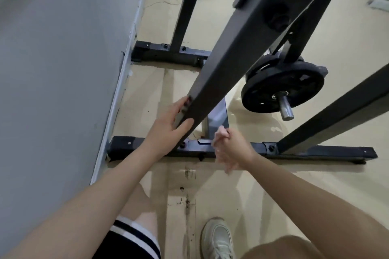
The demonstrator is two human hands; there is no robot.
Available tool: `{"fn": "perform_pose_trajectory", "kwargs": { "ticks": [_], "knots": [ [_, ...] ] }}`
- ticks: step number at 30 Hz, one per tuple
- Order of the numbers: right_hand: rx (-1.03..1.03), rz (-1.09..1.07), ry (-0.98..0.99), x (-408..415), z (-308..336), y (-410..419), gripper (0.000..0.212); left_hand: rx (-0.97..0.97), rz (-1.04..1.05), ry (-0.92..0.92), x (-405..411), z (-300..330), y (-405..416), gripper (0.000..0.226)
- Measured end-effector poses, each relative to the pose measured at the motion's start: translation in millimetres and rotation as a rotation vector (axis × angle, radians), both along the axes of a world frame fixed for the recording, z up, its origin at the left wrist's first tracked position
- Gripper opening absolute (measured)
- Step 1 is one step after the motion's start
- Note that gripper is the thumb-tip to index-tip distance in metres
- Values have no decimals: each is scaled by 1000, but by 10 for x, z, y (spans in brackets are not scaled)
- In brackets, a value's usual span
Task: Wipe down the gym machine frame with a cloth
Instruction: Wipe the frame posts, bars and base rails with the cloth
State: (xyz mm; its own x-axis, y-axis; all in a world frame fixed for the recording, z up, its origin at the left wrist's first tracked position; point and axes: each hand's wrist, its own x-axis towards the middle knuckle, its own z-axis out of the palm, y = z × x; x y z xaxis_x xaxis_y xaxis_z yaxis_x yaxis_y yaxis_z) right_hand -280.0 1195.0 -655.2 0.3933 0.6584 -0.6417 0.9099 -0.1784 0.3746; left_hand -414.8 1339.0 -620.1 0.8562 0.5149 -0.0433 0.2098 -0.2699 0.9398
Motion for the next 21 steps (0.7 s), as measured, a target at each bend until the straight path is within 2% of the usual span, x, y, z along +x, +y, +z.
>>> {"fn": "perform_pose_trajectory", "kwargs": {
  "ticks": [1, 2, 3, 4, 5, 6, 7, 9, 11, 13, 15, 17, 21],
  "knots": [
    [151, -62, 27, 56, -27, 75, 30, 39, 8, -8, 22, -14, -40, 59],
    [255, -355, 219, 31, 35, 192, 24, 81, 34, -3, 44, -36, -66, 64],
    [474, -648, 477, -13, 123, 348, 18, 106, 64, 7, 66, -42, -93, 67],
    [749, -830, 765, -80, 255, 455, 10, 109, 83, 18, 92, -34, -118, 69],
    [1013, -938, 969, -127, 297, 550, 14, 100, 83, 27, 121, -17, -143, 71],
    [1114, -1022, 1099, -226, 302, 545, 22, 91, 79, 37, 145, -4, -162, 71],
    [1131, -1065, 1200, -306, 254, 505, 29, 88, 84, 48, 162, 8, -173, 71],
    [1122, -992, 1068, -420, 196, 444, 40, 69, 112, 64, 173, 26, -172, 66],
    [1056, -973, 1088, -436, 217, 368, 54, 37, 142, 74, 178, 31, -160, 59],
    [1244, -942, 1051, -352, 341, 360, 55, 37, 170, 94, 188, 28, -148, 55],
    [1461, -873, 1185, -246, 579, 386, 70, 57, 201, 111, 205, 39, -165, 52],
    [1537, -709, 1243, -139, 668, 406, 85, 72, 234, 127, 227, 63, -203, 49],
    [1295, -623, 1330, -66, 572, 329, 116, 82, 283, 156, 263, 175, -308, 45]
  ]
}}
